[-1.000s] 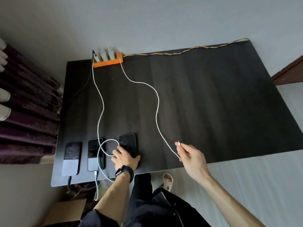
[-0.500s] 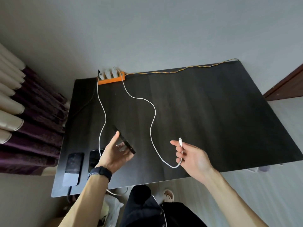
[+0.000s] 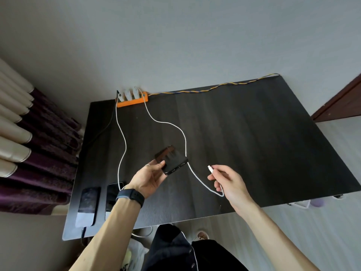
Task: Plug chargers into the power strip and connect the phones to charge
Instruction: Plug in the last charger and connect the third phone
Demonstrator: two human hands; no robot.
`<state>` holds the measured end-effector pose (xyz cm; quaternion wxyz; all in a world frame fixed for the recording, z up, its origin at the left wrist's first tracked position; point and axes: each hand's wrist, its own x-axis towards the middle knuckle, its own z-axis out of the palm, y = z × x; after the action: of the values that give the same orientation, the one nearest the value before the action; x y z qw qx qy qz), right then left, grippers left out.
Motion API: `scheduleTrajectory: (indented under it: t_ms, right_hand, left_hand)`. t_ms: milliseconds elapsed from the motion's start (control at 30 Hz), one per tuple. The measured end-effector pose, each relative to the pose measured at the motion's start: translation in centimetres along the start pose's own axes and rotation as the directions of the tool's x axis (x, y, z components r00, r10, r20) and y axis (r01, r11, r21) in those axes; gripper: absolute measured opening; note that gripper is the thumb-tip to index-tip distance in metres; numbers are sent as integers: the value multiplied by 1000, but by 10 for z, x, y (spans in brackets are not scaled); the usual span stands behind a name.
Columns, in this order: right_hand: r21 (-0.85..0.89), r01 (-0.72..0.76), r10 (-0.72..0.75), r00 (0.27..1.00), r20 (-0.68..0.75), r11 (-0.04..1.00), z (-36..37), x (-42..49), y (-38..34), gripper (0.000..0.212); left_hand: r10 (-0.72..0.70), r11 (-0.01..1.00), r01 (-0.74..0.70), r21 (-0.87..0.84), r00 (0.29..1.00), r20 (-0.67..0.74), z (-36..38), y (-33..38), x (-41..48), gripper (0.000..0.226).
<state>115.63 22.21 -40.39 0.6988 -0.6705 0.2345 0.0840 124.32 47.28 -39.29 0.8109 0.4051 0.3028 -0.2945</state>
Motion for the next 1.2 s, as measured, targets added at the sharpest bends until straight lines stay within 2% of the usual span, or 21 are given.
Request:
scheduleTrajectory:
  t_ms: [167, 367, 733, 933, 1200]
  right_hand:
    - [-142, 155, -157, 988, -3, 978, 6, -11, -5, 8]
    - [-144, 312, -317, 948, -16, 939, 26, -22, -16, 4]
    - [-243, 297, -311, 950, -19, 923, 37, -21, -12, 15]
    - [-325, 250, -275, 961, -32, 912, 34, -21, -14, 20]
    - [-363, 180, -208, 977, -38, 914, 32, -16, -20, 26]
  left_hand:
    - [-31, 999, 30, -44, 999, -18, 10, -10, -5, 16]
    - [-87, 989, 79, -121, 994, -62, 26, -23, -12, 12]
    - [-86, 994, 81, -76, 994, -71, 40, -38, -14, 10]
    - [-46, 996, 38, -82, 994, -95, 38, -46, -13, 21]
    - [197, 980, -199, -10, 977, -87, 41, -52, -15, 39]
